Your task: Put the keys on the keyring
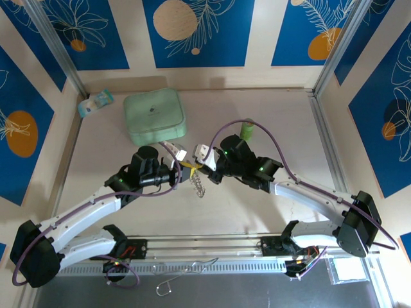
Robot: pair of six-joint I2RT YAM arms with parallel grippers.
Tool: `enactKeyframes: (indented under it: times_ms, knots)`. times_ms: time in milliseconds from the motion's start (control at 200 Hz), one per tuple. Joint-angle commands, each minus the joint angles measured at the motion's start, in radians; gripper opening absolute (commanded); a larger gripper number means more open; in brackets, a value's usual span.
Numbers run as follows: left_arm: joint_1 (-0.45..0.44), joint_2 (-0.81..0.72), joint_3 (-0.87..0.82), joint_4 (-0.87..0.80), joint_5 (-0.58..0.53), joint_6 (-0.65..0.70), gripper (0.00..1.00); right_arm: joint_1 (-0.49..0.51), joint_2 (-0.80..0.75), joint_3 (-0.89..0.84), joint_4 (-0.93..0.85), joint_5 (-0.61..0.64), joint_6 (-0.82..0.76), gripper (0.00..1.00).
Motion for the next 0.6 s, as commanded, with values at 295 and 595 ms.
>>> enactKeyframes:
  times_ms: [295, 595]
  knots:
    - [-0.013, -0.008, 0.037, 0.041, 0.001, -0.007, 0.0, 0.007, -0.044, -0.032, 0.026, -0.002, 0.002, 0.0]
    - [-0.013, -0.005, 0.035, 0.05, 0.009, -0.01, 0.0, 0.001, -0.049, -0.037, 0.037, -0.029, 0.01, 0.0]
